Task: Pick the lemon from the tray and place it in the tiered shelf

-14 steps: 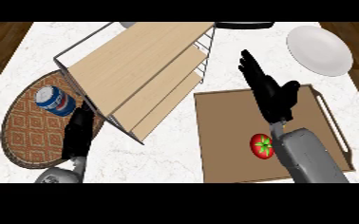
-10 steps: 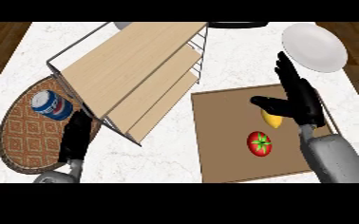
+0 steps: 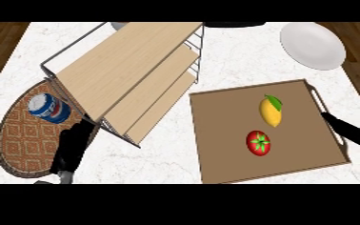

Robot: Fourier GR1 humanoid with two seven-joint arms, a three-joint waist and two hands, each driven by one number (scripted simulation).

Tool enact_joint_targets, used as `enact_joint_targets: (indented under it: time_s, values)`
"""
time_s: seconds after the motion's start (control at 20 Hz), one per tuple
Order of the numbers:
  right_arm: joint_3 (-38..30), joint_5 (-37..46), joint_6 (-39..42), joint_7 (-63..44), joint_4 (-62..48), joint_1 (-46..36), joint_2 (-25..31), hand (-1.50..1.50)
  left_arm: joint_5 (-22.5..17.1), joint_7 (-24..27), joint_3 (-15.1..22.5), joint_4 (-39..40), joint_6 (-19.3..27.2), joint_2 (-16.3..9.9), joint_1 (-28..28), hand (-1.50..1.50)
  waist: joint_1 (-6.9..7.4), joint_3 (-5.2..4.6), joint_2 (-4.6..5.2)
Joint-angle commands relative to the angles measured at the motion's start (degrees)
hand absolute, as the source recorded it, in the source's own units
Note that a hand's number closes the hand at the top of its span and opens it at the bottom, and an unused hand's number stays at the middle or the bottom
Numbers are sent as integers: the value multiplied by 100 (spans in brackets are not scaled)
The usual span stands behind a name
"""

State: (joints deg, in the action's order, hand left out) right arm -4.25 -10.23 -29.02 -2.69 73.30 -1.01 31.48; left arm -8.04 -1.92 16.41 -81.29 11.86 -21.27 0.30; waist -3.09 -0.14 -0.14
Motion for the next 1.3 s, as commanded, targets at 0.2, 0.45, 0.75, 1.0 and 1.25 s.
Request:
enact_joint_targets:
  time_s: [0.2,0.45,0.75,1.0,1.25]
  values:
    - [71,-138,814,-41,1703,772,338,-150,-1,120,69,174,-448,137,-6,0,246,7,-10]
    - [721,98,1159,-2128,2590,496,1046,-150,137,2,114,331,-382,268,-268,0,312,-7,0]
    - [1550,1659,1504,-3914,2439,248,2433,-150,20,90,12,400,-654,129,-375,0,547,-43,62]
    - [2216,2388,2187,-5880,2563,-790,2734,-150,-10,-22,-8,479,-781,158,-661,0,681,-27,89]
    - [2974,2770,2767,-6890,1871,-2301,1394,-150,154,163,64,529,-667,347,-454,0,632,3,68]
